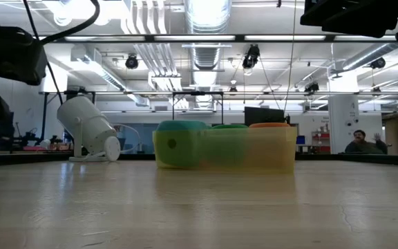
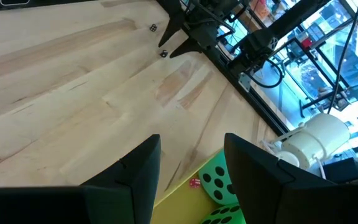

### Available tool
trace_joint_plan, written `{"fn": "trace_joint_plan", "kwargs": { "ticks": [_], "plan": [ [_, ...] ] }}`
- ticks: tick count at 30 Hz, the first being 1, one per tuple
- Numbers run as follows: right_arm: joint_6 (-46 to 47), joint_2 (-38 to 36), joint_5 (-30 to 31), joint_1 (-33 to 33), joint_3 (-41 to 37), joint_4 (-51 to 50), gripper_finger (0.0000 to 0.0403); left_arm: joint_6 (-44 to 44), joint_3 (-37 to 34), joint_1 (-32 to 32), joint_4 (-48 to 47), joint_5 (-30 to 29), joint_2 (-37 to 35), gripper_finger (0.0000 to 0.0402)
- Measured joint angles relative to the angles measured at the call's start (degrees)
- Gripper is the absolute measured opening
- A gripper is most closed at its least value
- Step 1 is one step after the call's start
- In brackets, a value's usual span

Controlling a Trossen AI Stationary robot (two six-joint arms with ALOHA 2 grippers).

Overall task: Pick & Place Dice
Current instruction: Put the right small black dice into the yellow bin

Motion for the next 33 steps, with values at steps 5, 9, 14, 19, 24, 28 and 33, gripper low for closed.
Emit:
{"fn": "trace_joint_plan", "kwargs": {
  "ticks": [5,9,14,19,24,28,33],
  "plan": [
    [0.0,0.0,0.0,0.0,0.0,0.0,0.0173,0.3,0.2,-0.1,-0.1,0.0,2.6,0.019],
    [0.0,0.0,0.1,0.0,0.0,0.0,0.0173,2.4,1.9,-0.1,-1.3,-0.2,5.5,0.019],
    [0.0,0.0,0.1,0.0,0.0,0.0,0.0173,3.7,4.5,-0.1,-4.9,0.2,6.8,0.0181],
    [0.0,0.0,0.1,0.0,0.0,0.4,0.0173,3.9,5.3,-0.1,-6.7,0.4,6.9,0.0143],
    [0.0,0.0,0.1,0.0,0.0,1.1,0.0173,3.9,5.3,-0.1,-7.2,0.3,6.9,0.0098],
    [0.1,0.0,0.1,0.0,0.0,1.1,0.0173,3.7,5.4,-0.1,-7.1,0.4,6.8,0.0066],
    [0.1,0.0,0.1,0.0,0.0,1.1,0.0173,3.7,5.9,-0.1,-6.4,1.1,6.6,0.005]
  ]
}}
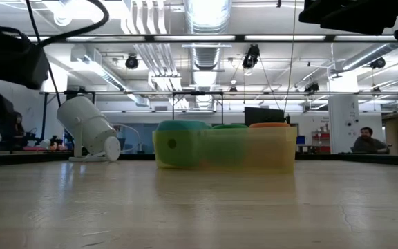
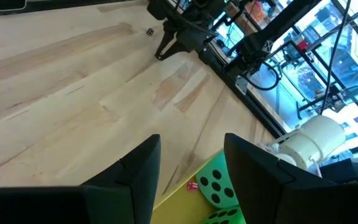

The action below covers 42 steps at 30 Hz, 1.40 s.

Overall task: Pick & Place Dice
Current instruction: Put the right small black dice into the yellow bin

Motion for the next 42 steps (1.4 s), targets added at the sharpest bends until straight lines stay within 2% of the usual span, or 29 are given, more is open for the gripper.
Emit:
{"fn": "trace_joint_plan", "kwargs": {
  "ticks": [7,10,13,18,23,26,28,33,37,42],
  "plan": [
    [-0.9,0.0,1.2,0.0,0.0,0.2,0.0173,-0.1,0.3,0.1,-0.1,-1.0,-2.5,0.0059],
    [-1.4,0.1,1.5,0.0,0.0,0.2,0.0173,0.0,0.3,0.5,0.2,-3.4,-4.7,0.0059],
    [-2.9,0.5,2.6,0.0,0.0,0.2,0.0173,1.1,0.3,1.6,1.8,-8.4,-7.6,0.0059],
    [-3.8,1.8,5.8,0.0,0.0,0.3,0.0173,6.4,0.3,5.1,6.4,-20.8,-13.0,0.0059],
    [-6.9,5.2,5.9,0.0,-0.2,1.8,0.0173,17.3,0.3,11.0,16.2,-24.1,-14.8,0.0059],
    [-8.8,7.7,7.2,0.0,-0.2,3.2,0.0173,24.5,0.3,15.7,22.8,-22.6,-14.3,0.0059],
    [-9.9,9.0,7.2,0.0,-0.2,3.1,0.0173,28.1,0.3,19.0,27.2,-19.6,-13.2,0.0059],
    [-11.2,11.3,10.7,-0.2,-0.3,5.1,0.0173,35.6,0.2,26.1,38.4,-7.5,-8.8,0.0059],
    [-11.9,13.4,14.7,-0.7,-0.3,8.7,0.0173,37.5,0.2,30.9,45.8,1.1,-4.3,0.0059],
    [-12.3,17.7,14.6,-1.0,-0.3,12.9,0.0173,40.6,0.3,34.2,53.1,2.6,-0.1,0.0059]
  ]
}}
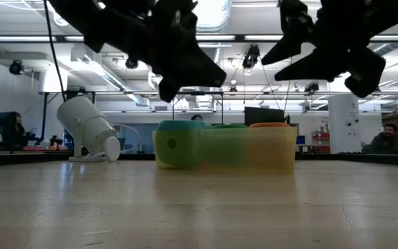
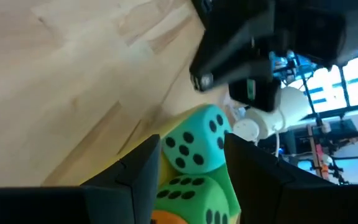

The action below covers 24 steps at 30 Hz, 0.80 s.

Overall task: Pick & Place Dice
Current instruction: Put the right small black dice into the yellow bin

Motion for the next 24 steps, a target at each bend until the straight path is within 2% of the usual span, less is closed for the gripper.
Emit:
{"fn": "trace_joint_plan", "kwargs": {
  "ticks": [4,10,16,24],
  "plan": [
    [-2.5,4.0,0.0,-0.2,0.0,5.0,0.0173,0.4,0.0,1.8,3.5,0.2,2.1,0.006],
    [-3.2,9.1,0.0,-3.4,0.0,13.1,0.0173,2.6,0.0,4.6,3.6,0.1,3.1,0.006],
    [-7.4,12.7,-0.1,-6.5,0.0,16.2,0.0173,6.1,0.9,5.5,3.9,1.5,3.0,0.006],
    [-9.2,13.4,-0.6,-7.4,0.0,17.4,0.0173,7.3,1.1,5.8,3.6,1.6,3.1,0.0061]
  ]
}}
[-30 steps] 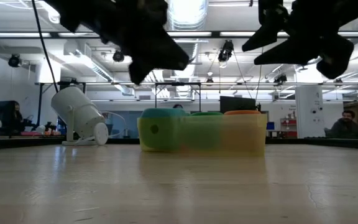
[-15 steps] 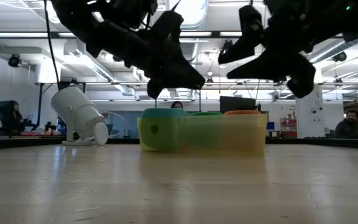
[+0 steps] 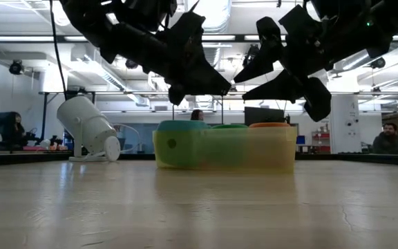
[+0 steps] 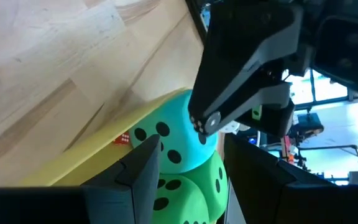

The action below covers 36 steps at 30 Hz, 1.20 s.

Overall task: Pick & Place Dice
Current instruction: Put the right small black dice into the yellow bin, then put the small black dice into the yellow bin

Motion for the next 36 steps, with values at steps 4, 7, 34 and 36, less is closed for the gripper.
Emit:
{"fn": "trace_joint_plan", "kwargs": {
  "ticks": [4,7,34,36],
  "plan": [
    [0.0,0.0,0.0,0.0,0.1,0.0,0.0173,1.4,0.0,0.0,0.5,-1.0,1.0,0.0061],
    [0.0,0.0,0.0,0.0,0.1,-0.1,0.0173,1.5,0.0,0.0,1.7,-2.4,2.4,0.0064],
    [0.5,-0.3,-6.9,-3.8,0.0,-0.7,0.0173,1.5,0.2,1.2,3.6,-3.1,3.2,0.0152],
    [0.4,-0.3,-6.9,-3.8,0.0,-0.5,0.0173,1.5,0.2,1.7,2.8,-3.2,3.2,0.0157]
  ]
}}
